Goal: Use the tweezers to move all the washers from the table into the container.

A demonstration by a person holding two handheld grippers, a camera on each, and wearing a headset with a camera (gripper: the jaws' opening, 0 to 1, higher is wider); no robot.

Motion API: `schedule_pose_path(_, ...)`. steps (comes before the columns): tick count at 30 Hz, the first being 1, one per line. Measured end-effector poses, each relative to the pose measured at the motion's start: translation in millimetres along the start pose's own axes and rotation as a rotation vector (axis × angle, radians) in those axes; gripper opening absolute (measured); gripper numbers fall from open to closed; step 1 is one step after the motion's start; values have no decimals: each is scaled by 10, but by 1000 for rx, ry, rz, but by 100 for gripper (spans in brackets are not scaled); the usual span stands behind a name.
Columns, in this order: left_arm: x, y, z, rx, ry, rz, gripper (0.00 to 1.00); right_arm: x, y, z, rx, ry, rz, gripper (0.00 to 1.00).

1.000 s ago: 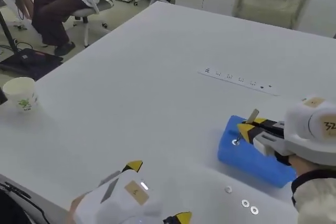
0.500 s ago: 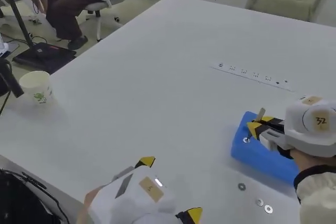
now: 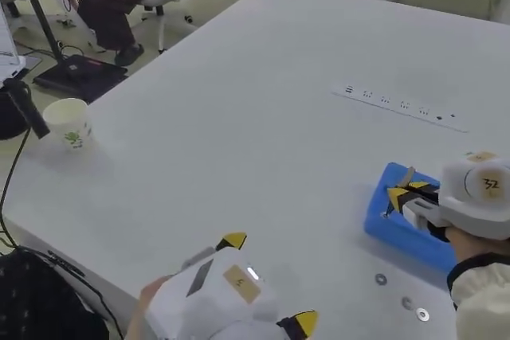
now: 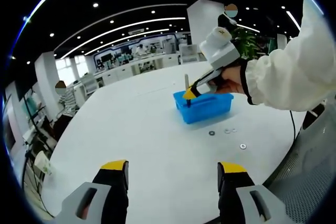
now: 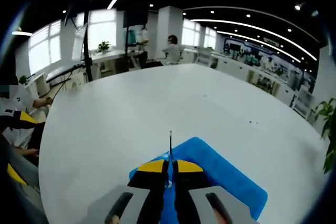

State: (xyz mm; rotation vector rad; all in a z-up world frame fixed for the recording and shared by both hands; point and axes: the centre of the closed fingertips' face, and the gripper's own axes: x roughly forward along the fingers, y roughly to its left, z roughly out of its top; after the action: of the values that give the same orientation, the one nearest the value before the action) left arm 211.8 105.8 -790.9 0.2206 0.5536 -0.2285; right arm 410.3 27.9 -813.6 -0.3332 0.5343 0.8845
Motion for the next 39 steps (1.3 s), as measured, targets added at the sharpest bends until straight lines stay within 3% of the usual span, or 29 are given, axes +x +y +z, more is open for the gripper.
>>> schedule_pose_path(10, 14, -1, -3, -3, -3, -6, 70, 9, -6, -28, 4, 3, -7, 2)
schedule_pose_path(14, 45, -71, -37, 4, 17, -38, 79, 15, 1, -20, 7, 5, -6, 3)
schedule_pose_path(21, 43, -98, -20, -4, 8, -53, 85, -65, 5, 112, 2, -28, -13, 3)
schedule_pose_path(31, 54, -131, -32, 10, 20, -65, 97, -556, 140, 383, 60, -165, -23, 3)
schedule_pose_path(37, 48, -125, -13, 17, 8, -61, 99, -799, 325, 355, 64, -200, -15, 3)
schedule_pose_path(39, 32, -54, 19, 22, -9, -22, 99, -841, 365, 309, 34, -200, -29, 3)
